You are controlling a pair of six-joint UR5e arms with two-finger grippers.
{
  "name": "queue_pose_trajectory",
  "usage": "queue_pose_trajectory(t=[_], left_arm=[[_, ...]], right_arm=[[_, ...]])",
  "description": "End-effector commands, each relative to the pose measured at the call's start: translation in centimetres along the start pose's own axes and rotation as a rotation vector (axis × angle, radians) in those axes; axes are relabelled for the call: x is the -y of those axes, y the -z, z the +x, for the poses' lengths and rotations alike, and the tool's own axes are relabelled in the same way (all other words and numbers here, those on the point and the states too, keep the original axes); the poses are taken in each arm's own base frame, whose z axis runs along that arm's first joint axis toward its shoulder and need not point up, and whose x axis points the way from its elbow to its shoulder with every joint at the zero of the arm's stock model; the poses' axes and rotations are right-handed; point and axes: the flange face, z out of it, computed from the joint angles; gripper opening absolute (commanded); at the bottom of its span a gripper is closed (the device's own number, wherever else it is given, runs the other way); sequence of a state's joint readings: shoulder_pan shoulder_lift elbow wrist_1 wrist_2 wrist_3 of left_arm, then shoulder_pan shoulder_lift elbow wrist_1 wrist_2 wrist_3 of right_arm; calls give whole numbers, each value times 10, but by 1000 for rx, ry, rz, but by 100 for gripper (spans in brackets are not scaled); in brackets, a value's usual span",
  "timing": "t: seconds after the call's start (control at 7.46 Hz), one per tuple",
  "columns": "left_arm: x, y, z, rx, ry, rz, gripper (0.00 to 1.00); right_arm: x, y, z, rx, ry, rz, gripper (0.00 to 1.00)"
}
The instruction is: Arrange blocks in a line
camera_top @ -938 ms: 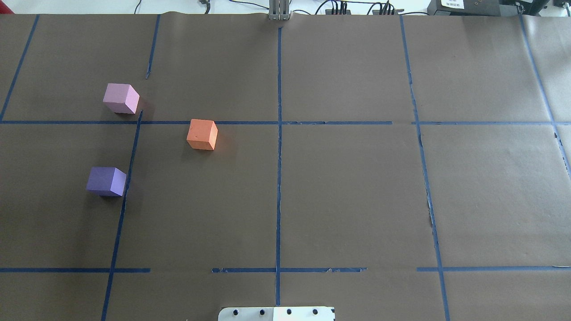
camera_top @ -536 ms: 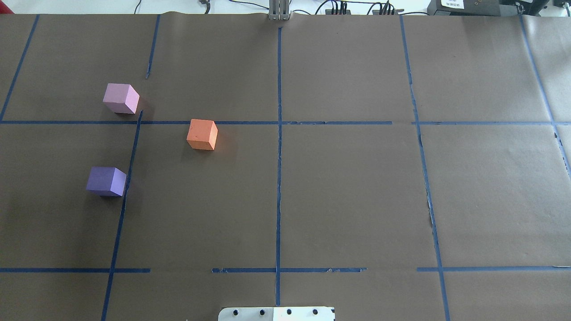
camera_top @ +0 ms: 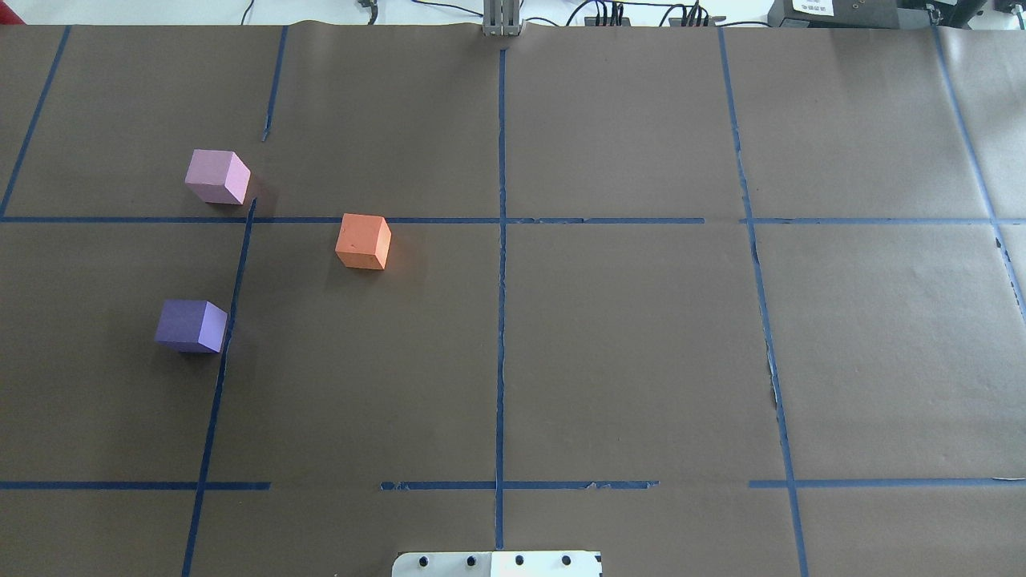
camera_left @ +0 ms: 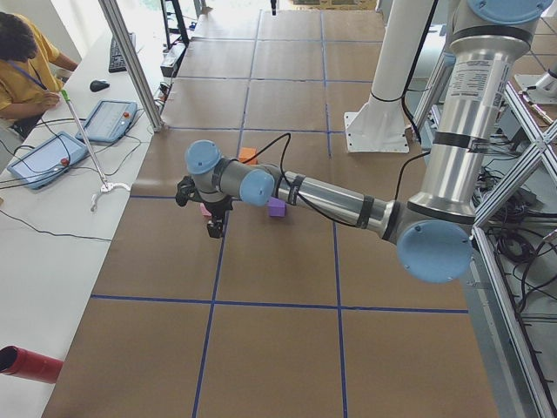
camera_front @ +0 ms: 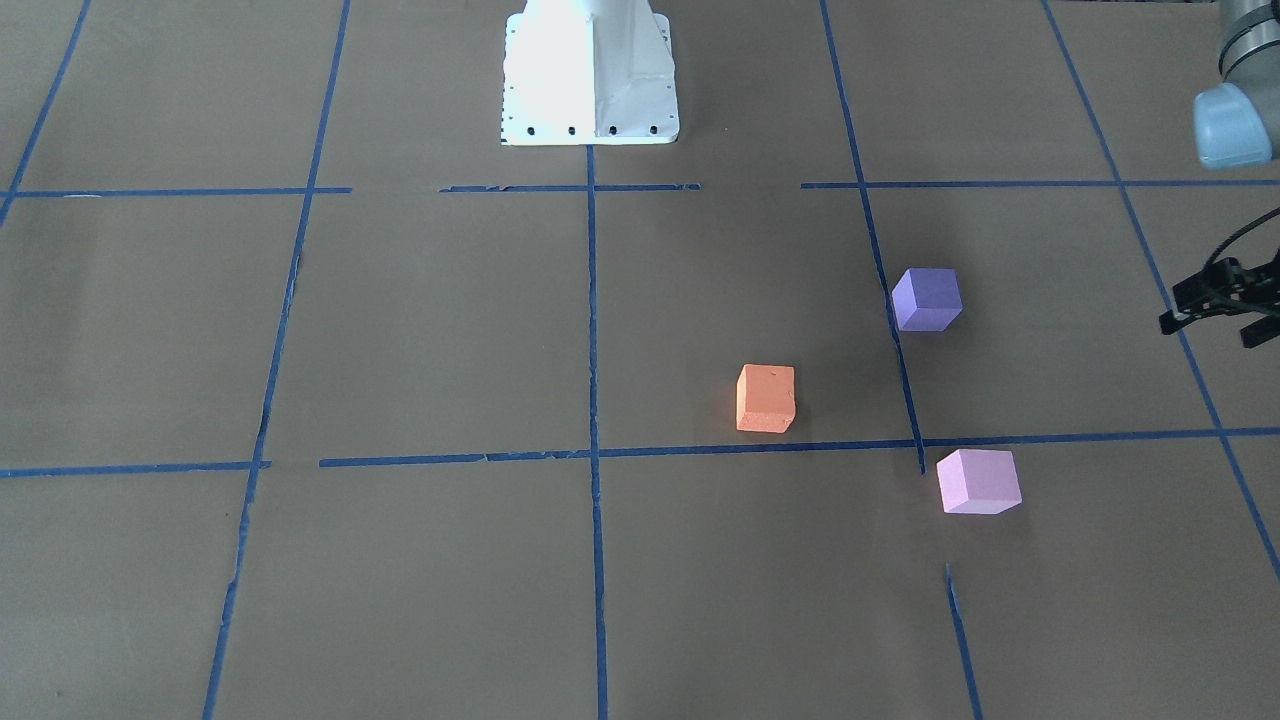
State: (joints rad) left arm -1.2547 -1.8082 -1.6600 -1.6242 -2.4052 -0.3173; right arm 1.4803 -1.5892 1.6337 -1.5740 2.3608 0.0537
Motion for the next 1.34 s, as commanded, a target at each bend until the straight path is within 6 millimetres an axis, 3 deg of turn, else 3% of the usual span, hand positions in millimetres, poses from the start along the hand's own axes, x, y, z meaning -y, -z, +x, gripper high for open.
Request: queue_pose_trajectory(t=[0.0, 0.13, 0.27, 0.4, 0.54, 0.8, 1.21], left_arm=[[37, -38, 178, -34, -19, -15, 100], [30, -70, 255, -24, -17, -33, 100], [28, -84, 302, 3, 8, -12, 100], [25, -89, 320, 57, 40, 7, 100], [30, -87, 325, 92, 56, 15, 100], [25, -103, 340, 136, 66, 46, 100], [22, -107, 357, 76, 46, 82, 100]], right_arm=[[0, 0, 0, 0, -1, -1, 100], [0, 0, 0, 0, 0, 0, 100], [0, 0, 0, 0, -1, -1, 100], [0, 0, 0, 0, 0, 0, 100], [0, 0, 0, 0, 0, 0, 100], [0, 0, 0, 0, -1, -1, 100], [0, 0, 0, 0, 0, 0, 100]])
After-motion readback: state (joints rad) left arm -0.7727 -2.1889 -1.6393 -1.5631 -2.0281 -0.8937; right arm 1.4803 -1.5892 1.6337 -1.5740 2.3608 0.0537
